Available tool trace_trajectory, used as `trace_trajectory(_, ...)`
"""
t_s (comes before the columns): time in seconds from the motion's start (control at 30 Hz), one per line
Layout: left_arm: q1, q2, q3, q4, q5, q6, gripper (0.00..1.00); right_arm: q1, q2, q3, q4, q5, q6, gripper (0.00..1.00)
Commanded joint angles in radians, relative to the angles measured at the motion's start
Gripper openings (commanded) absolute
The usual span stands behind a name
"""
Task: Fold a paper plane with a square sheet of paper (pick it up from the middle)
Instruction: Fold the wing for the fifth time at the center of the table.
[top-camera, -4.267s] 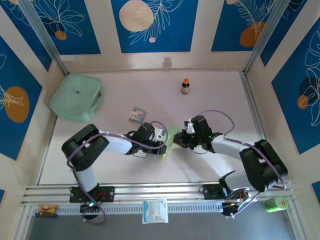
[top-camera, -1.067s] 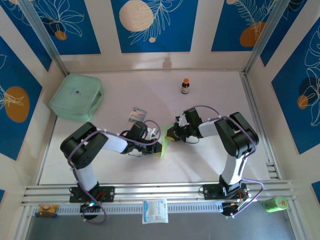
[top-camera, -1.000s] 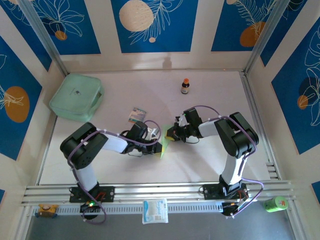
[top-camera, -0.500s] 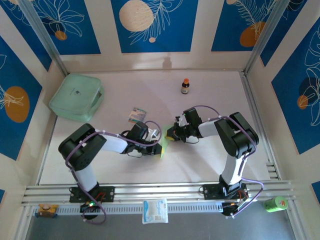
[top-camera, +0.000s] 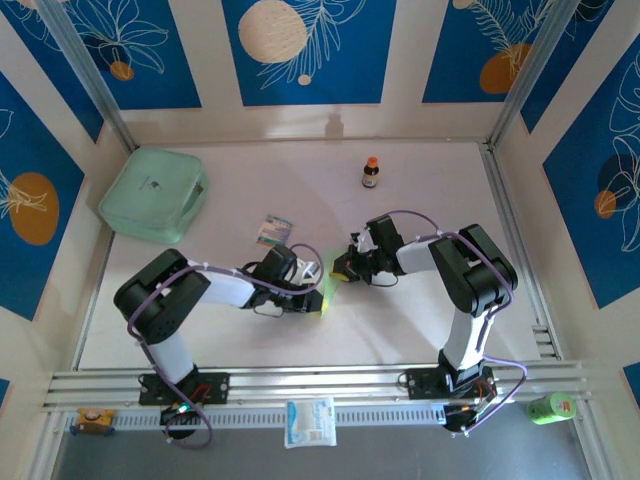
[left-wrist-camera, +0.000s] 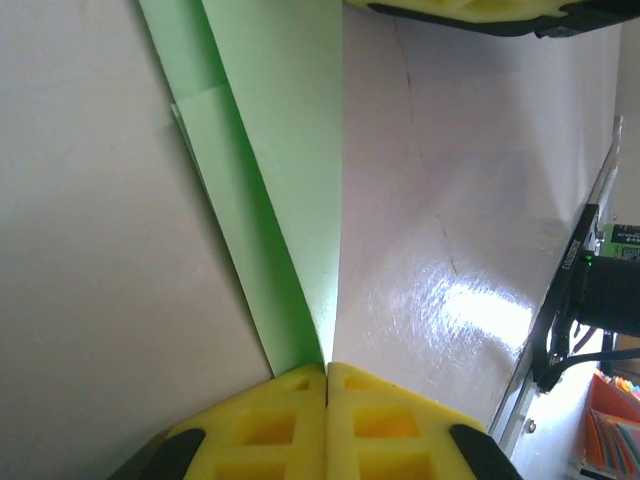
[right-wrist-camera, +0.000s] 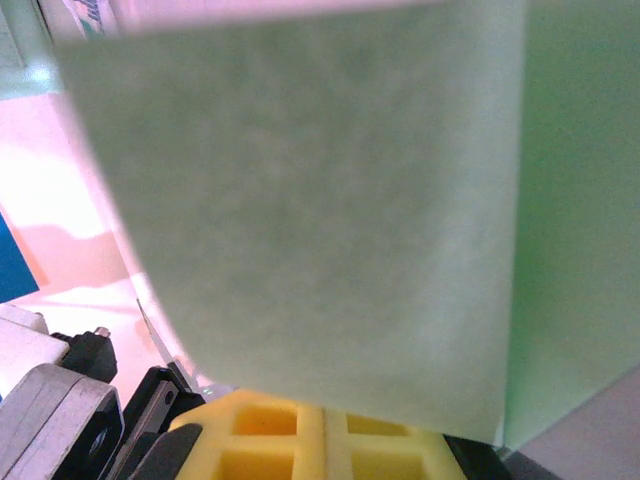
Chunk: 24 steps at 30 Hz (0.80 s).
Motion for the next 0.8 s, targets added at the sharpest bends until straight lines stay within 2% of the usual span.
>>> trace_trajectory(0.0, -0.036, 0.012, -0.048, -0.249, 0.026, 0.033, 0.0, -0.002, 0.047, -0.024, -0.13, 0.14, -0.003, 0.05)
trace_trajectory(0.13, -0.04, 0.008, -0.045, -0.26, 0.023, 0.039, 0.07, -0.001, 0.047, -0.022, -0.133, 0.141, -0.002, 0.05)
trace_trajectory(0.2, -0.044, 0.008, -0.036, -0.276, 0.017, 0.045, 0.04, -0.001, 0.047, -0.021, -0.134, 0.141, -0.002, 0.05)
trace_trajectory(0.23, -0.045, 0.008, -0.033, -0.286, 0.015, 0.051, 0.0, -0.001, 0.046, -0.021, -0.134, 0.141, -0.002, 0.04)
trace_trajectory(0.53, -0.062, -0.009, -0.03, -0.34, -0.013, 0.064, 0.03, -0.001, 0.045, -0.024, -0.137, 0.144, -0.001, 0.05)
trace_trajectory(0.77, -0.067, -0.02, -0.04, -0.351, -0.024, 0.062, 0.0, -0.001, 0.042, -0.022, -0.137, 0.145, -0.002, 0.04)
